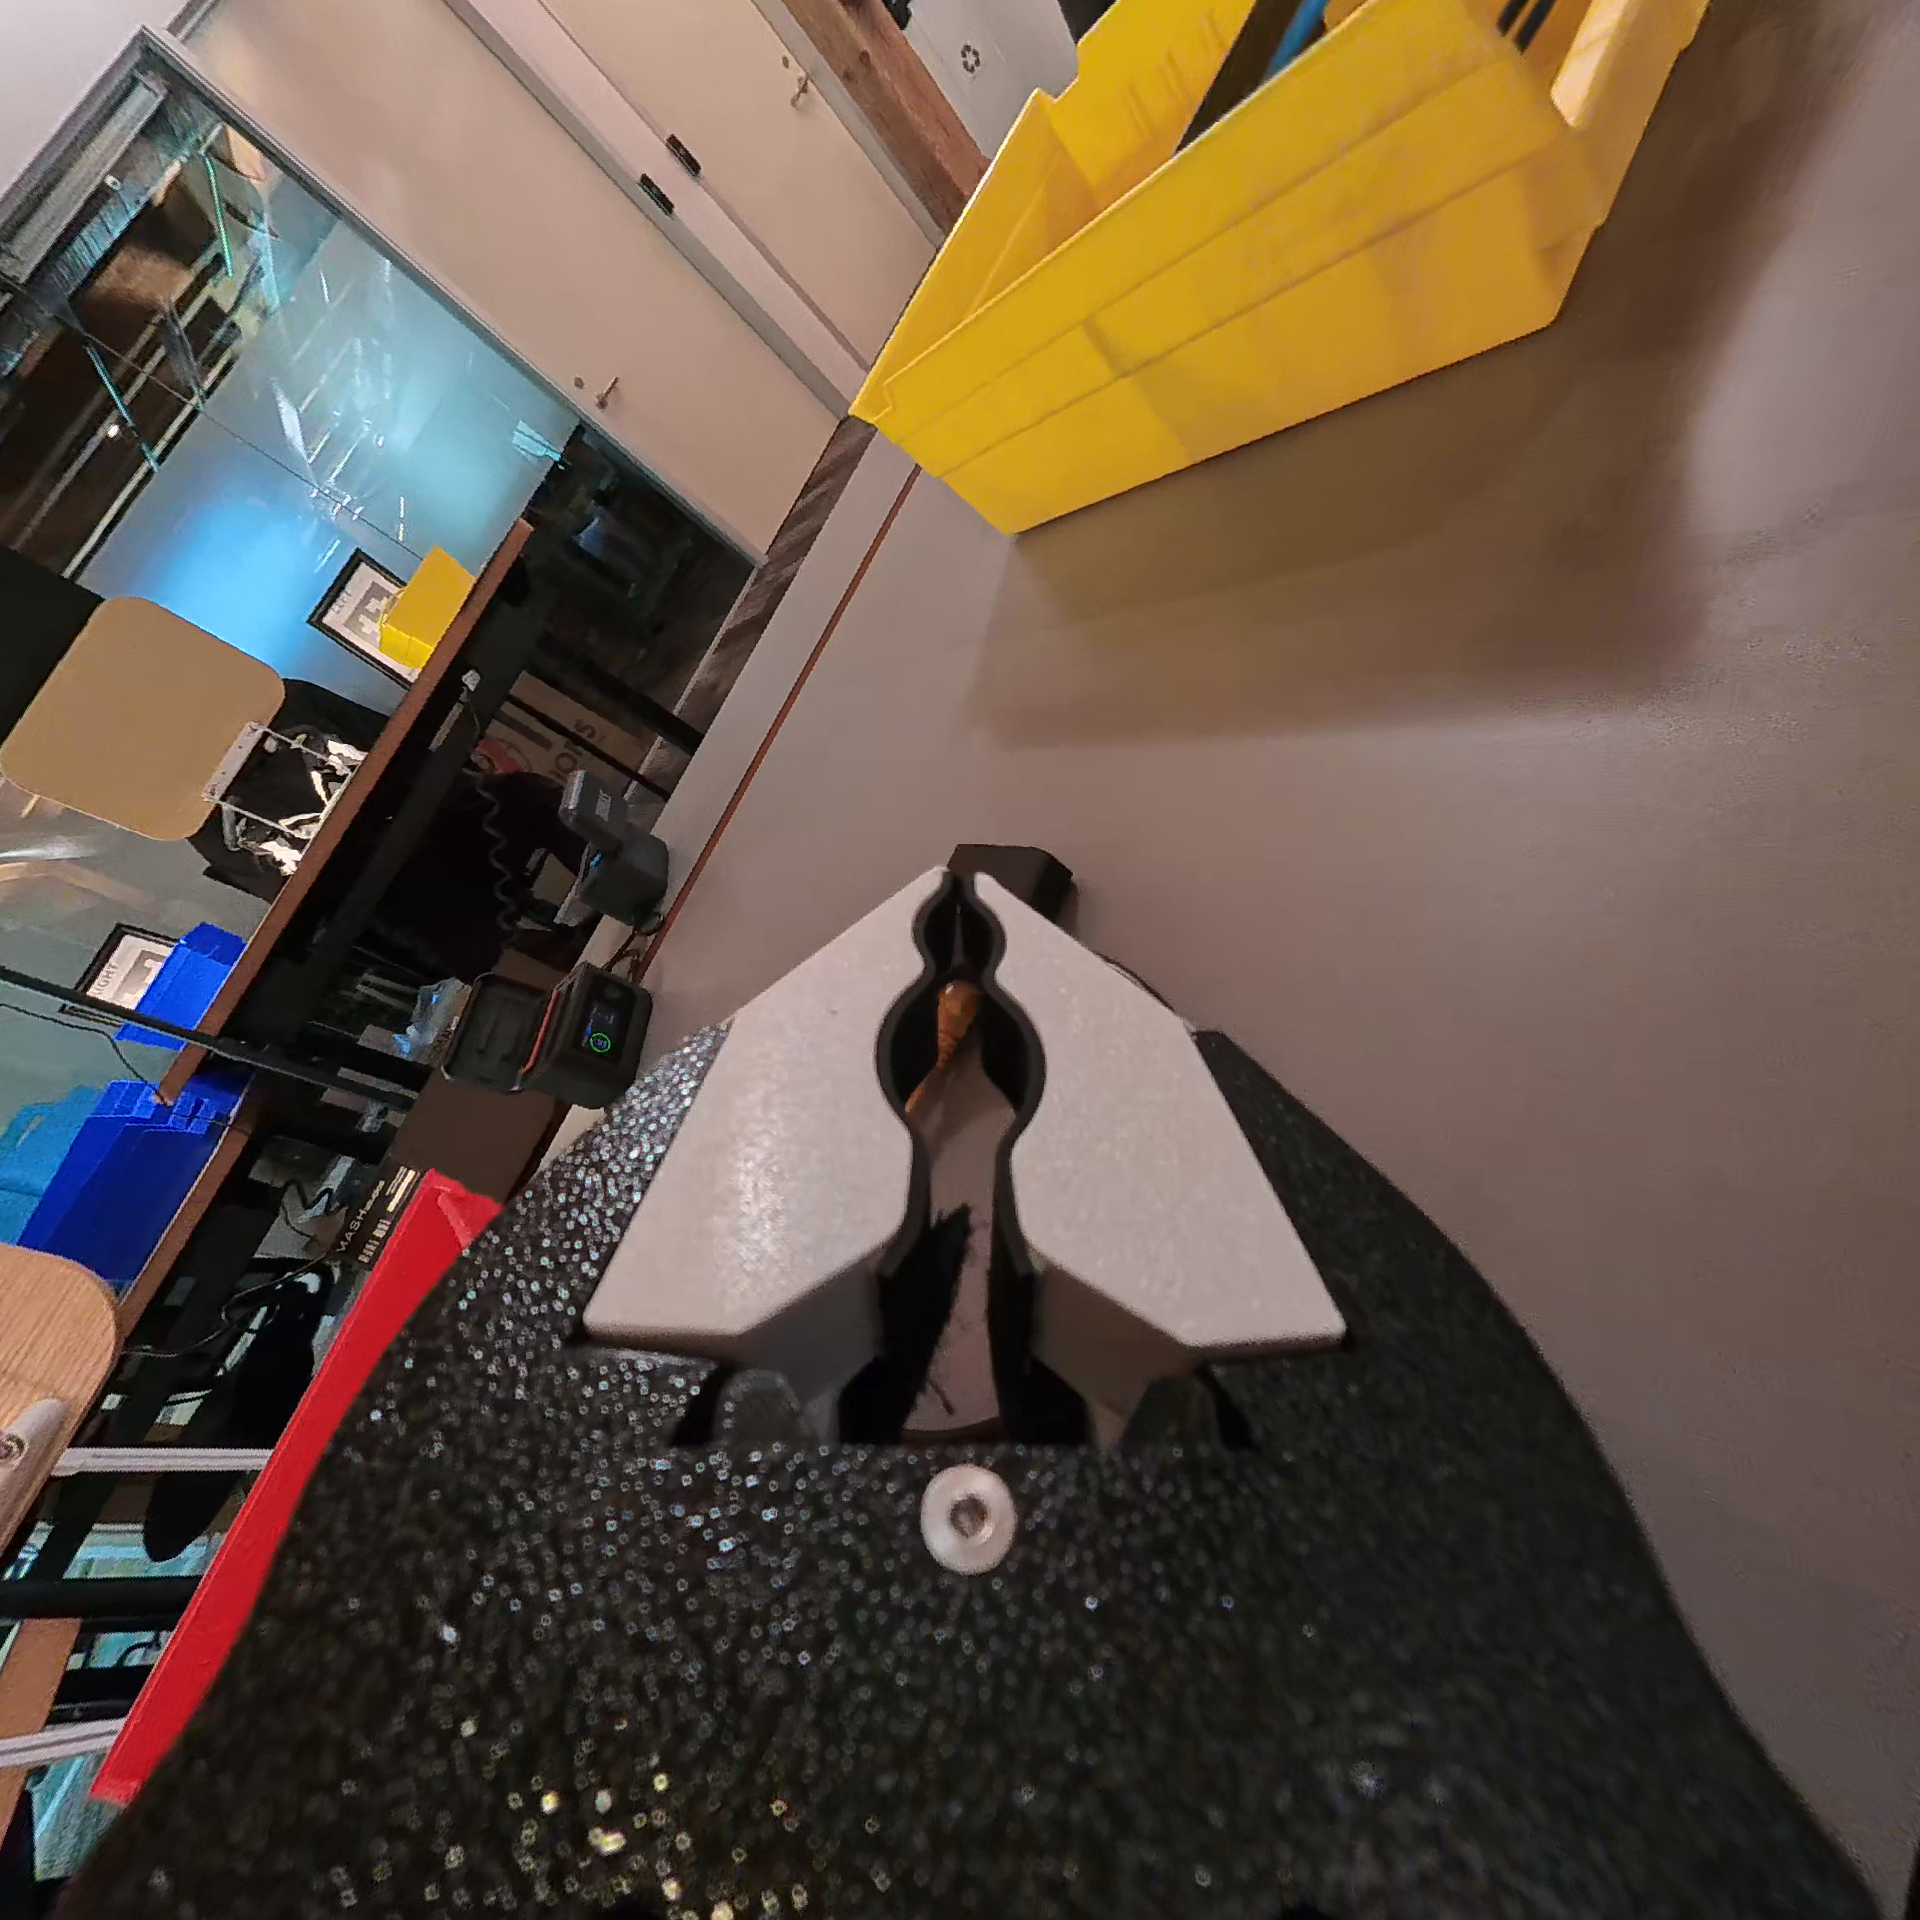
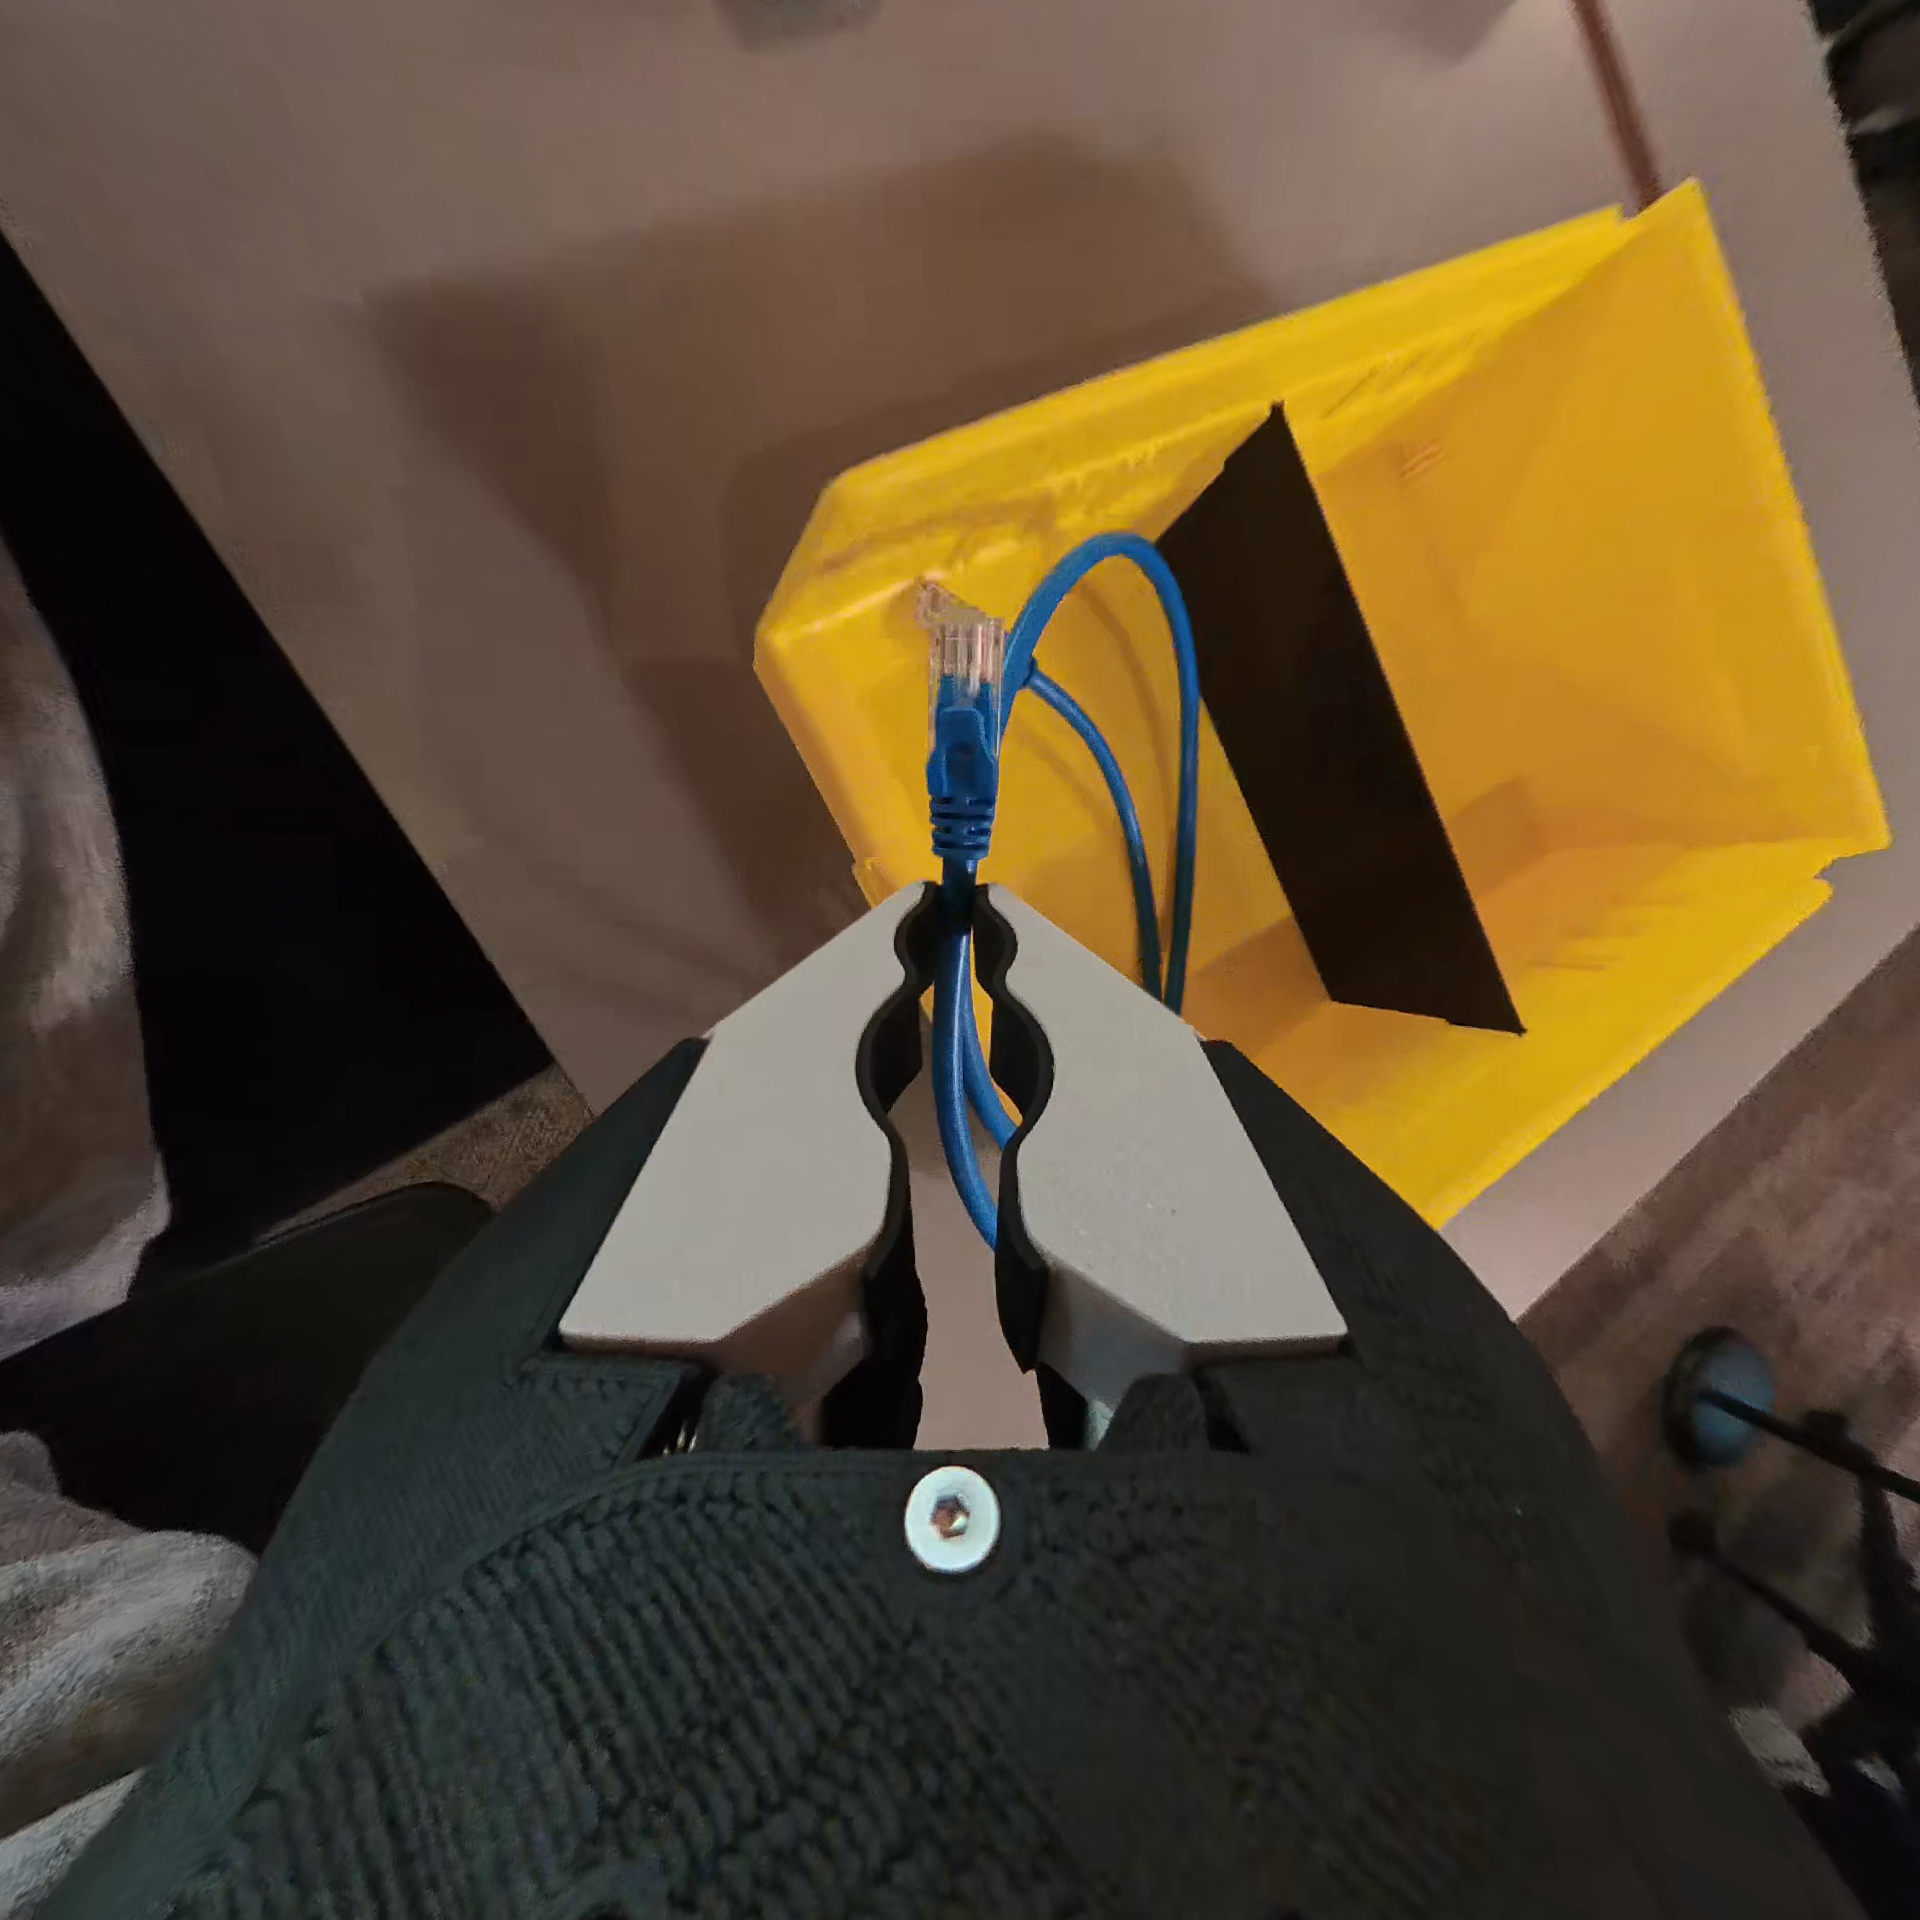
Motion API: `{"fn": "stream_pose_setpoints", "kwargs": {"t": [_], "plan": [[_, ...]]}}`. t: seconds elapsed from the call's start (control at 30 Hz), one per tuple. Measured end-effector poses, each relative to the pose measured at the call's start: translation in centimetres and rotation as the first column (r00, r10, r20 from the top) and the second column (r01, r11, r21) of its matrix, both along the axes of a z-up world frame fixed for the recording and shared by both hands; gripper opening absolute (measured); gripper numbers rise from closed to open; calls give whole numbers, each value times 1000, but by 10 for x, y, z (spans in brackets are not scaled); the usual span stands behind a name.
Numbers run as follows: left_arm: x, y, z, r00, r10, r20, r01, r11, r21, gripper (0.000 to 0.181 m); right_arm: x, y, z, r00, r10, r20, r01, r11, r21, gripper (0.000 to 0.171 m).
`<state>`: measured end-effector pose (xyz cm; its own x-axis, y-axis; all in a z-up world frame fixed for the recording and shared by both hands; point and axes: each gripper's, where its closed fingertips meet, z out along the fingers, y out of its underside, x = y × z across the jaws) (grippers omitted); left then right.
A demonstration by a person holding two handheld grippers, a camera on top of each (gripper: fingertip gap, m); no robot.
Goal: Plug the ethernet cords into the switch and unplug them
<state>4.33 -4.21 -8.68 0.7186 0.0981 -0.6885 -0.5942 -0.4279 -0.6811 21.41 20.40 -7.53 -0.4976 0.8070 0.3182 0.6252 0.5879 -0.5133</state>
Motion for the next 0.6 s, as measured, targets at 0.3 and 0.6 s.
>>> {"fn": "stream_pose_setpoints", "kwargs": {"t": [0.3, 0.6], "plan": [[0, 1, -4, 1000, -1, 4, 1, 1000, -16, 0, -13, 21, -35, 995, -66, 70, 60, 995, 84, 24], [-4, 0, 1, 1000, 27, -8, -27, 1000, 5, 0, 3, 37, 8, 986, -159, -46, 164, 974, 157, 32]]}}
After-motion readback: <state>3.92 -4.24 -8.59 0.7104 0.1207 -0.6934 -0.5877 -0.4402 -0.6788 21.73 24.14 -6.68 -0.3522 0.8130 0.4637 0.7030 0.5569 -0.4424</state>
